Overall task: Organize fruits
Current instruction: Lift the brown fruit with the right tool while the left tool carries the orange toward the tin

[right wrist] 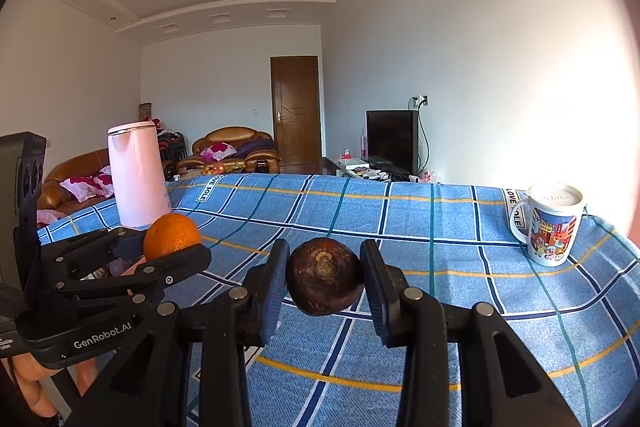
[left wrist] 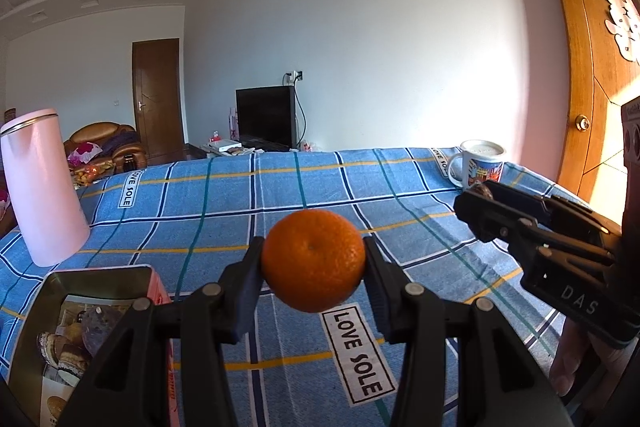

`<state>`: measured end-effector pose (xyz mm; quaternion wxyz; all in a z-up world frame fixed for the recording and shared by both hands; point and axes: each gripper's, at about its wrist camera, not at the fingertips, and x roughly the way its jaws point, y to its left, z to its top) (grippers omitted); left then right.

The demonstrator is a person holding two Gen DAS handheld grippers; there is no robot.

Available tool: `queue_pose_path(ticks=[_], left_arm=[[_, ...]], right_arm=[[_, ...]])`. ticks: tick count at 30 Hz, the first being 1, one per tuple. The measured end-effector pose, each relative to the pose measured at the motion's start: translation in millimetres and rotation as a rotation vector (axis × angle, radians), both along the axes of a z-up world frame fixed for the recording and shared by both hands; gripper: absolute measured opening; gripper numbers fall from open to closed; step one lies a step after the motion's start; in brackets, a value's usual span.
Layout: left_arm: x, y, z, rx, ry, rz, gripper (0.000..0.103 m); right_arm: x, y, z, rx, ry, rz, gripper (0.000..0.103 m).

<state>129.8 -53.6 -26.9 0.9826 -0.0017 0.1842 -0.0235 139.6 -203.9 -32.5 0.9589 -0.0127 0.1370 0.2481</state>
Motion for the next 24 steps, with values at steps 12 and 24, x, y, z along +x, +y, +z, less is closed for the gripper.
queue_pose_path(ticks=[12, 24], left_arm=[[-10.1, 4.9, 1.4, 0.001, -0.016, 0.007, 0.049], [-29.1, 34.0, 1.3, -0.024, 0.005, 0.029, 0.049]], right_arm=[[-7.4, 1.4, 1.4, -0.004, -0.033, 0.001, 0.039], [-13.8, 23.9, 7.7, -0.005, -0.025, 0.039, 0.039]])
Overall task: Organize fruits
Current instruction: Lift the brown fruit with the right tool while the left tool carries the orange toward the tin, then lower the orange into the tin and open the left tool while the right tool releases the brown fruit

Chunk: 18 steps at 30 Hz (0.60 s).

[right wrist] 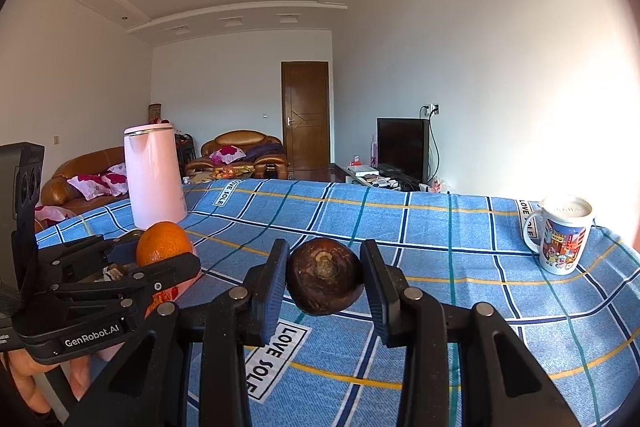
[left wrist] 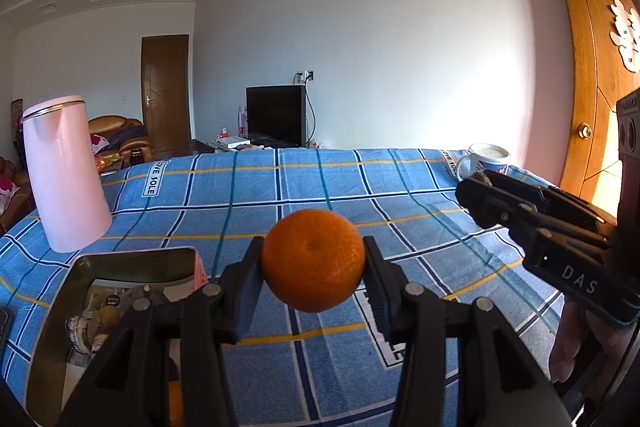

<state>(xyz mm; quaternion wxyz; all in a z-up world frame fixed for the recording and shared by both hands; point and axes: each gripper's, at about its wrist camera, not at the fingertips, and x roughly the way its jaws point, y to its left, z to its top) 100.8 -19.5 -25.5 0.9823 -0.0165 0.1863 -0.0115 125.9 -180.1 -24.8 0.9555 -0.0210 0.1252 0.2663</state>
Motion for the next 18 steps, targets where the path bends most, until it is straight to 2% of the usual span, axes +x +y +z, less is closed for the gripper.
queue_pose_path(ticks=[18], left_arm=[[-35.1, 76.7, 0.8, -0.045, 0.011, 0.137, 0.049]], right_arm=[[-18.8, 91.8, 15.7, -0.024, 0.012, 0.19, 0.039]])
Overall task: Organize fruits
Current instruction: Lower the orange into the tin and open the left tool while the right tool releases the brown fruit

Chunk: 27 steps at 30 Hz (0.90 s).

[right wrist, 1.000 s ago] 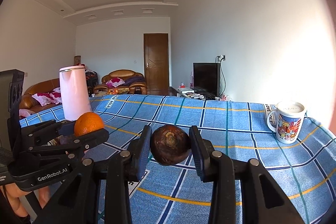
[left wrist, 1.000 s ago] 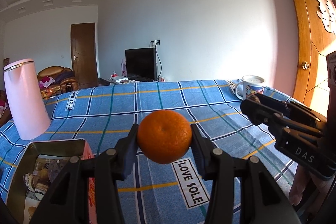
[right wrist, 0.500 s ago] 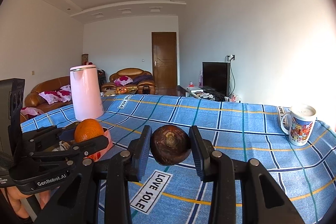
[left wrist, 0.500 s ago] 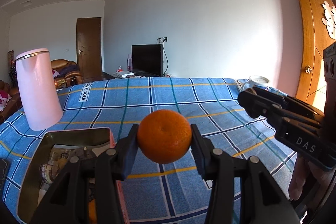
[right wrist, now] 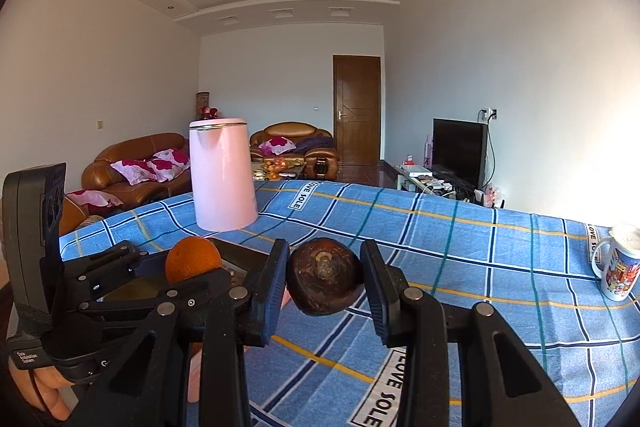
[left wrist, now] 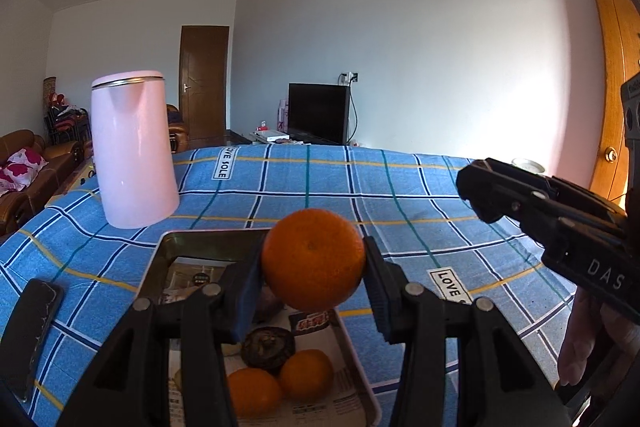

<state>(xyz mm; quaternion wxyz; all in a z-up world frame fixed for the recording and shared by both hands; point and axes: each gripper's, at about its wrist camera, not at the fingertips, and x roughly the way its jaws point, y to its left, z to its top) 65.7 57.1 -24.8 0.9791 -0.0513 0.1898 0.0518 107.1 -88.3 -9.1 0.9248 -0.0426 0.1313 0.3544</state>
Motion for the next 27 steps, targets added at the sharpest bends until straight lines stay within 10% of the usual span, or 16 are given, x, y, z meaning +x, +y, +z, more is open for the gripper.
queue_pose_path(ticks=[27], left_arm=[[-24.6, 87.3, -18.9, -0.059, 0.093, 0.15, 0.049]], right_arm=[[-2.9, 110.0, -35.3, -0.137, 0.128, 0.177, 0.039]])
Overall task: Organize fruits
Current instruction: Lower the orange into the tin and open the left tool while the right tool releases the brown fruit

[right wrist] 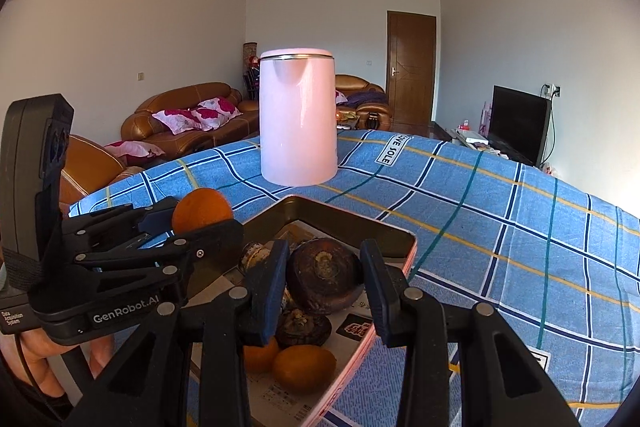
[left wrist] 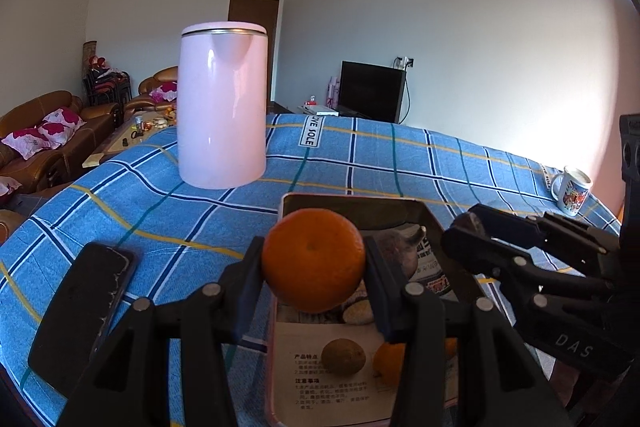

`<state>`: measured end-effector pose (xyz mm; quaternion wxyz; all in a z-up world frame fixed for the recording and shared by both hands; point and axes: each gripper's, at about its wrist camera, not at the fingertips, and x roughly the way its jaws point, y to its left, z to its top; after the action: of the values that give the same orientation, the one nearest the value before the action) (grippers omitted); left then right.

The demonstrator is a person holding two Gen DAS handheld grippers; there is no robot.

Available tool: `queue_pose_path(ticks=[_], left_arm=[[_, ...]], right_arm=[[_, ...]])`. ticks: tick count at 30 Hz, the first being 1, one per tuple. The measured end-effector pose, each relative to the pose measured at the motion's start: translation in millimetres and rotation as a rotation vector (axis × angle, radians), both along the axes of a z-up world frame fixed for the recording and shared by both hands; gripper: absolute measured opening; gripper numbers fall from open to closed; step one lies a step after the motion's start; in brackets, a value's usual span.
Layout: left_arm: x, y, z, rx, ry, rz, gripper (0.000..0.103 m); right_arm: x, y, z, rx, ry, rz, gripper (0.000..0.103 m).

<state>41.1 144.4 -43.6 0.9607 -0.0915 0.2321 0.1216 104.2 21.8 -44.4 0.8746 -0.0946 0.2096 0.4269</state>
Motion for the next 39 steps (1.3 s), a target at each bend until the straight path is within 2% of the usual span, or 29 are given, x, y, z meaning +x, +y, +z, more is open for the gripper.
queue_pose_path(ticks=[19, 36, 37, 38, 39], left_arm=[[3.0, -1.3, -9.0, 0.006, 0.044, -0.016, 0.049], [3.4, -5.1, -16.9, 0.011, 0.069, -0.017, 0.05], [2.4, -6.2, -16.3, 0.014, 0.066, -0.021, 0.051], [1.5, -7.2, -15.7, 0.016, 0.065, -0.023, 0.051], [0.1, -7.6, -14.3, 0.017, 0.06, -0.024, 0.051]], right_arm=[[14.3, 23.2, -17.7, -0.089, 0.074, -0.012, 0.039], [20.3, 24.0, -21.5, -0.109, 0.115, -0.024, 0.039], [20.0, 24.4, -21.6, -0.11, 0.115, -0.02, 0.042], [19.3, 24.5, -21.2, -0.11, 0.11, -0.018, 0.051], [18.8, 23.0, -20.4, -0.107, 0.101, -0.036, 0.053]])
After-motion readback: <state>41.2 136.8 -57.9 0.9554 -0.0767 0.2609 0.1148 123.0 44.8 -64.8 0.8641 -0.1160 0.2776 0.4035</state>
